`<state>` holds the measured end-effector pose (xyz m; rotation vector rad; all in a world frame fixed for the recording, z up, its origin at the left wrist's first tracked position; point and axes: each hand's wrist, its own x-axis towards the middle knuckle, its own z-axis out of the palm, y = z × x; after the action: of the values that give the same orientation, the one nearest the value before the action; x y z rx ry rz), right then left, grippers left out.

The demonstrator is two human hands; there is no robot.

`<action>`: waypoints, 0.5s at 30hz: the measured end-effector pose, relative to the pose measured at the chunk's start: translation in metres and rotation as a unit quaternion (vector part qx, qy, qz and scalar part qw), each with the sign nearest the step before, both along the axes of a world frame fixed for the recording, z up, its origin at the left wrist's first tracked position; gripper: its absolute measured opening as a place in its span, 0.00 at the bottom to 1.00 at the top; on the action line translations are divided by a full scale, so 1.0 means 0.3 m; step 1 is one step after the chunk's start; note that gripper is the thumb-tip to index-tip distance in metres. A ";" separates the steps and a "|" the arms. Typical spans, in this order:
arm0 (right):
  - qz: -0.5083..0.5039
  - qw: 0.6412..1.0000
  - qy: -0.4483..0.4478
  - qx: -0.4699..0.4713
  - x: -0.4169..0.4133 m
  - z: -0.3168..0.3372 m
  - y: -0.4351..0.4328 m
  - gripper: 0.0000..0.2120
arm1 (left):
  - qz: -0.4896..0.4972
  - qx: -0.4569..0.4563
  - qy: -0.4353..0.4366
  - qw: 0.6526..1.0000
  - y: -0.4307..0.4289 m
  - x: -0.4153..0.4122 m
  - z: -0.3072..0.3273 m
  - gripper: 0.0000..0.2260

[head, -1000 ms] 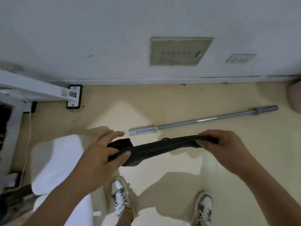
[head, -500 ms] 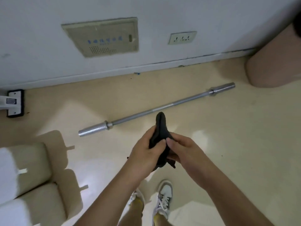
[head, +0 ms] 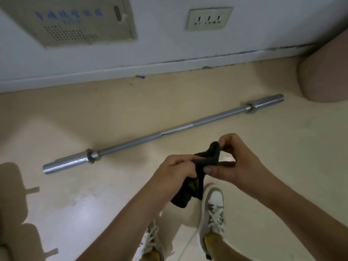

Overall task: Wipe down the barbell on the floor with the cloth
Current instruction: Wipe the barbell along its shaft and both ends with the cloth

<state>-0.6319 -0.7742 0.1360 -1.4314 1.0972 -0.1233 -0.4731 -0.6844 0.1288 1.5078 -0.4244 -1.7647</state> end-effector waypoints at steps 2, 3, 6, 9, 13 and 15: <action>-0.003 0.995 -0.044 0.089 -0.009 -0.141 -0.055 0.25 | 0.022 0.001 0.083 0.996 -0.044 -0.010 -0.112 0.16; 0.013 0.990 -0.061 0.124 -0.011 -0.202 -0.072 0.22 | 0.040 0.003 0.141 0.989 -0.065 -0.020 -0.174 0.17; 0.072 0.986 -0.085 0.122 -0.016 -0.359 -0.104 0.14 | 0.139 0.002 0.225 0.964 -0.102 -0.026 -0.392 0.17; 0.056 0.996 -0.026 0.067 -0.035 -0.530 -0.125 0.09 | 0.185 0.034 0.128 0.974 -0.100 -0.007 -0.589 0.12; 0.160 0.973 0.042 -0.161 -0.013 -0.785 -0.120 0.10 | 0.199 0.077 -0.025 0.977 -0.095 -0.023 -0.826 0.08; 0.240 0.949 0.072 -0.192 0.020 -0.902 -0.100 0.21 | 0.217 0.098 -0.049 0.970 -0.109 -0.053 -0.926 0.07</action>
<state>-0.6259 -0.8043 -0.1347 -2.0502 0.8358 0.1253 -0.4889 -0.7171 -0.1490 1.6791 0.0407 -1.4211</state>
